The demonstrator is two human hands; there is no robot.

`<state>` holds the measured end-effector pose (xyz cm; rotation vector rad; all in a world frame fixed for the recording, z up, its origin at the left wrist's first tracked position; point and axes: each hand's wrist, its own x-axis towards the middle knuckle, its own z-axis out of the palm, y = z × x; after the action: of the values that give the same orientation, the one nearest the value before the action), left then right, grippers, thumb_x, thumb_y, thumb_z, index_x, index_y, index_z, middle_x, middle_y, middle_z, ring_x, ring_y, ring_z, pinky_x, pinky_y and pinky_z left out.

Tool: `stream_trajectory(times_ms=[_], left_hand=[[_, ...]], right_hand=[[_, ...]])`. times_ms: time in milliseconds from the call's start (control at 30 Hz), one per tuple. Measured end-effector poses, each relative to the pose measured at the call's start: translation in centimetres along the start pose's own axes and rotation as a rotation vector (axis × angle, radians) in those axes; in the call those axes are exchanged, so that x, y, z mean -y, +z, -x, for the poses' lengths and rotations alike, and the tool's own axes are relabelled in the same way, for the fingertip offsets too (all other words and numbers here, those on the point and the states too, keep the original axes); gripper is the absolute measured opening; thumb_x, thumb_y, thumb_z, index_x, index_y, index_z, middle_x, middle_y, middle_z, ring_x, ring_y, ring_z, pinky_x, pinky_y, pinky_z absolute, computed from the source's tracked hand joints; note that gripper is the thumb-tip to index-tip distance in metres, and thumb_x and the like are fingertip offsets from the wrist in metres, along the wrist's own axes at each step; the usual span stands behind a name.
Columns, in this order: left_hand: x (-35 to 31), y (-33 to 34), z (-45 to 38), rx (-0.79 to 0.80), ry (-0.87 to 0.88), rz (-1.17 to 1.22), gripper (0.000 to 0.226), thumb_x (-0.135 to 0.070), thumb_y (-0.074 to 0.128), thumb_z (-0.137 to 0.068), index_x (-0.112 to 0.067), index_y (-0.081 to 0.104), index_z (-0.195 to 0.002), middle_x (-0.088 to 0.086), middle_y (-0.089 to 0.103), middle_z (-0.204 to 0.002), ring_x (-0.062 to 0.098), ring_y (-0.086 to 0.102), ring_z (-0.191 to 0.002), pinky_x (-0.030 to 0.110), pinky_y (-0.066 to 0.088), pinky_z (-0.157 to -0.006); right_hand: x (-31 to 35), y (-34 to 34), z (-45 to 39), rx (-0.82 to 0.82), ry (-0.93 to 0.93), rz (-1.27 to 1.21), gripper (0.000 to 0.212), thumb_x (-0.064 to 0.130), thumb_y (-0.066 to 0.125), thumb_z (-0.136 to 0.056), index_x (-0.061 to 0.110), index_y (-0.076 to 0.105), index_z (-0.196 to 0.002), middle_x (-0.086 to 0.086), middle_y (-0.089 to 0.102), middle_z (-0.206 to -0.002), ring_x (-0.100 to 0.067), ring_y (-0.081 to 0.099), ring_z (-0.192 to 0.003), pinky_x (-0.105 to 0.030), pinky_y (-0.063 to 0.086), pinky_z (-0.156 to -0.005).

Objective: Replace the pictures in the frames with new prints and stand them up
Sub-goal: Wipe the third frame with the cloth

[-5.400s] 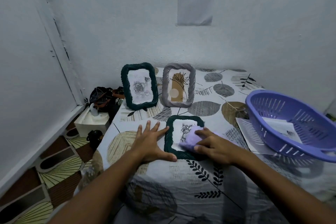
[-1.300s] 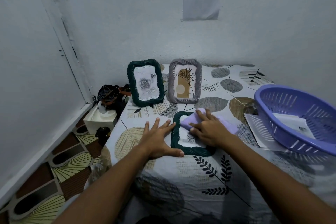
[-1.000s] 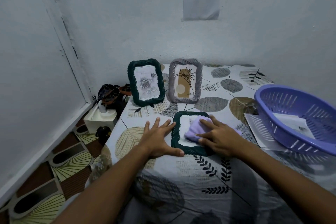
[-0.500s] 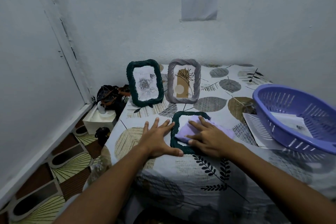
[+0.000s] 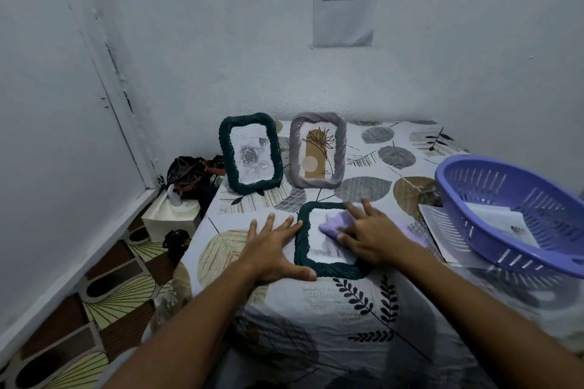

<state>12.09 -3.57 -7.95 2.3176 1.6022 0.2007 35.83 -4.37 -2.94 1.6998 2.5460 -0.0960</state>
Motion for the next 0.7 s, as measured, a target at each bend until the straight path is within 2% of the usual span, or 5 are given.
stream_trajectory(times_ms=[133, 300, 367, 467, 700], left_hand=[[0.0, 0.0, 0.0, -0.005, -0.003, 0.0, 0.128, -0.096, 0.049, -0.044, -0.039, 0.01, -0.152, -0.013, 0.004, -0.161, 0.019, -0.012, -0.148, 0.055, -0.012, -0.116], [-0.2, -0.2, 0.1, 0.002, -0.007, -0.008, 0.123, -0.09, 0.057, -0.052, -0.038, 0.009, -0.152, -0.012, 0.004, -0.161, 0.02, -0.011, -0.148, 0.055, -0.012, -0.116], [-0.2, -0.2, 0.2, 0.005, -0.009, -0.003, 0.123, -0.09, 0.057, -0.052, -0.038, 0.01, -0.152, -0.012, 0.004, -0.161, 0.02, -0.012, -0.148, 0.056, -0.012, -0.116], [-0.2, -0.2, 0.2, 0.002, -0.012, 0.007, 0.122, -0.089, 0.058, -0.051, -0.039, 0.01, -0.152, -0.012, 0.004, -0.161, 0.02, -0.012, -0.148, 0.055, -0.012, -0.116], [-0.2, -0.2, 0.2, 0.002, -0.014, 0.0, 0.12, -0.087, 0.061, -0.054, -0.04, 0.011, -0.152, -0.012, 0.005, -0.161, 0.02, -0.011, -0.148, 0.055, -0.013, -0.116]], right_hand=[[1.6, 0.9, -0.1, 0.021, -0.093, -0.023, 0.051, 0.052, 0.022, -0.1, 0.031, 0.046, -0.14, -0.004, -0.002, -0.161, -0.034, -0.009, -0.147, -0.047, 0.005, -0.118], [0.5, 1.0, 2.7, 0.033, -0.17, -0.058, 0.092, 0.081, -0.005, -0.074, 0.04, 0.049, -0.135, 0.002, 0.005, -0.161, -0.028, -0.009, -0.148, -0.046, 0.008, -0.119], [-0.3, 0.6, 3.2, 0.034, -0.144, -0.034, 0.082, 0.078, 0.003, -0.081, 0.038, 0.055, -0.13, 0.002, 0.009, -0.161, -0.028, -0.007, -0.148, -0.043, 0.011, -0.12], [-1.3, 0.2, 2.7, 0.048, -0.053, 0.016, 0.05, 0.057, 0.026, -0.097, 0.035, 0.059, -0.127, 0.0, 0.007, -0.161, -0.03, -0.007, -0.148, -0.042, 0.009, -0.119], [-1.0, -0.1, -0.9, -0.011, 0.098, -0.036, 0.046, 0.049, 0.024, -0.101, 0.036, 0.048, -0.138, -0.007, 0.012, -0.16, -0.038, 0.002, -0.146, -0.047, 0.018, -0.115]])
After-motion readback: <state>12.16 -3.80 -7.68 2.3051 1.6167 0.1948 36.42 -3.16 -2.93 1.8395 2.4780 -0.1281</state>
